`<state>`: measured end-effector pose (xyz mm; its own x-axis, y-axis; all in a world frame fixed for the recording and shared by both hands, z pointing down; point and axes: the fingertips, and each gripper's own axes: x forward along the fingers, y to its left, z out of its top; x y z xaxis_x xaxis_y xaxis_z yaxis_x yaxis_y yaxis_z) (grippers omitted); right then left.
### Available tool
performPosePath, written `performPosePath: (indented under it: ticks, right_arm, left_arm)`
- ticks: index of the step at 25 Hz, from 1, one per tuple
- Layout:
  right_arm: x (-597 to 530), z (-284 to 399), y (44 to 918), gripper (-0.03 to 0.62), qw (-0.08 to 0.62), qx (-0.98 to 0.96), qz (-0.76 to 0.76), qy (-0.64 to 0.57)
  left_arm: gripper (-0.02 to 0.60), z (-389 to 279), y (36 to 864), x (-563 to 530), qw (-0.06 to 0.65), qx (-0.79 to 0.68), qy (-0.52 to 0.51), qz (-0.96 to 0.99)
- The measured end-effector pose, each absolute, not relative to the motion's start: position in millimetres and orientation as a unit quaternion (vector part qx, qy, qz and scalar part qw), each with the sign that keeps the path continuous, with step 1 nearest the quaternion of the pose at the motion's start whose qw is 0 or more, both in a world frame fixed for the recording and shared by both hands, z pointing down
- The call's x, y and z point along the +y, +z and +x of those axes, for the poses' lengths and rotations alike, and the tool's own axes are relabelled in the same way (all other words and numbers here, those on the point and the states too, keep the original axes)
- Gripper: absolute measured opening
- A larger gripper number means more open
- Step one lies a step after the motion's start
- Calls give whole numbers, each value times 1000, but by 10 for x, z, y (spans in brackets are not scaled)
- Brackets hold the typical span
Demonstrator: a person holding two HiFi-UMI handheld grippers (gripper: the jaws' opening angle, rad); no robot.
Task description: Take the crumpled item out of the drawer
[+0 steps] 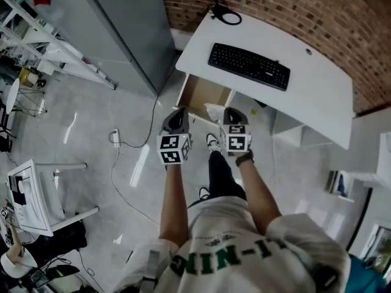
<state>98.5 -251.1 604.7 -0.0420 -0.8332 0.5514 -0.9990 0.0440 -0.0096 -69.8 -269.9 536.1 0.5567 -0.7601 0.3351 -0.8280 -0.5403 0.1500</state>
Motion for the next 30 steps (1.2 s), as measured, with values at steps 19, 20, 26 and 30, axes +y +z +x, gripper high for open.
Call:
performPosePath:
  ticks: [19,20,26,30]
  right_arm:
    - [-1870,1216,4640,5,79,-710,693,98]
    - [-1852,1216,4622,5,77,-711,693,96]
    - [-1807,1204,4461,5,67,-709,696,88]
    - [-1761,1194,4373,5,59,-712,695,79]
  left_arm:
    - [-5,-639,4427,-2153,65,-459,62,884]
    - [-5,-647,4414,-2142,63,-460,61,884]
    - [-5,-702,4309,-2134,58,-461,51,884]
    - [-5,-707,4245,-2121,49,-464,46,883]
